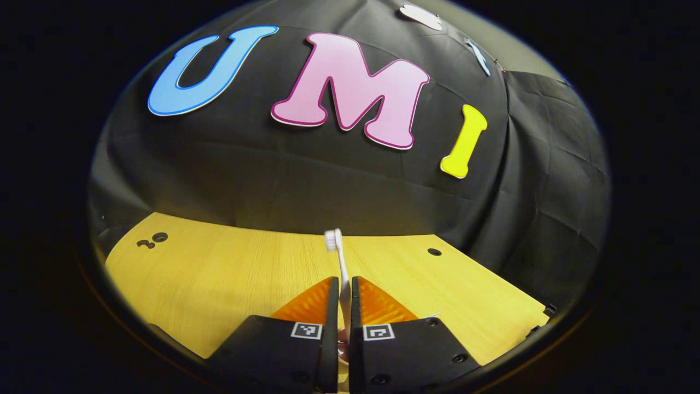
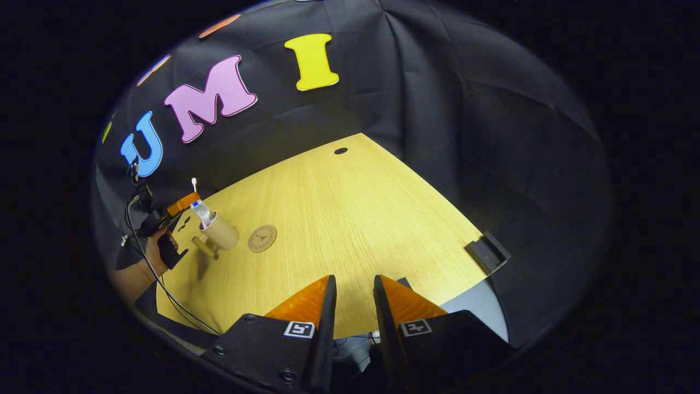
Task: Put the toothbrush and toothpaste on the desktop into the cup, then pick up the cup and place it on the coaster on the desktop.
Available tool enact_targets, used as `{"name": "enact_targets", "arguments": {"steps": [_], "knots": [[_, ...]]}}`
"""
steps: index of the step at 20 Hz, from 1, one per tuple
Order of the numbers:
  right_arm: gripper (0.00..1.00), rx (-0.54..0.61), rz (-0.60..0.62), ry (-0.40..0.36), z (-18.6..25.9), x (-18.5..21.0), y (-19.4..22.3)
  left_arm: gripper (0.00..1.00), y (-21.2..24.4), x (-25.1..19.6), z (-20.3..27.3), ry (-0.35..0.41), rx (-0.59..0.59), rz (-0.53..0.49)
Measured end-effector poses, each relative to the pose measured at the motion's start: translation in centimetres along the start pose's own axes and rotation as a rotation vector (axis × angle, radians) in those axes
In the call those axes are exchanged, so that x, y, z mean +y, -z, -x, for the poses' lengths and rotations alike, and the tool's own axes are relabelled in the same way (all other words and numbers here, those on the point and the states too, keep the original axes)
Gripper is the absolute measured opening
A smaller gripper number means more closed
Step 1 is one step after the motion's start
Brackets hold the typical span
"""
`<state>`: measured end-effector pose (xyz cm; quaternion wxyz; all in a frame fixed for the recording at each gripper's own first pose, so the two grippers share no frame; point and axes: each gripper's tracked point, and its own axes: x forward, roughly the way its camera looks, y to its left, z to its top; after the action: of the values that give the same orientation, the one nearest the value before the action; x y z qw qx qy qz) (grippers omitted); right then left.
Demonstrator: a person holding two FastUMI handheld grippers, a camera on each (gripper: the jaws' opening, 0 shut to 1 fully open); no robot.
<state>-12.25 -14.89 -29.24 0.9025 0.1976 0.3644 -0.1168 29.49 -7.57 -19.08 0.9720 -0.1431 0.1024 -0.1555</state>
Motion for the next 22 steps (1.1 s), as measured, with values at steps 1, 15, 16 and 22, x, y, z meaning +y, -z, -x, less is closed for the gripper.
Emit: {"name": "enact_targets", "arguments": {"steps": [1,15,16,22], "knots": [[0.42,0.001,-0.001,0.001,0.1,-0.2,0.2,0.13,0.1,0.0,0.2,0.000,0.001,0.005],[0.42,0.032,-0.008,-0.072,-1.0,-0.2,-0.4,0.76,3.4,0.1,7.9,-0.034,0.209,-0.125],[0.42,0.033,-0.008,-0.079,-1.2,-0.2,-0.5,0.81,3.7,-0.2,8.4,-0.016,0.242,-0.131],[0.42,0.034,-0.005,-0.090,-2.1,-0.4,-1.2,0.91,7.7,-0.2,9.3,0.078,0.469,-0.187]]}}
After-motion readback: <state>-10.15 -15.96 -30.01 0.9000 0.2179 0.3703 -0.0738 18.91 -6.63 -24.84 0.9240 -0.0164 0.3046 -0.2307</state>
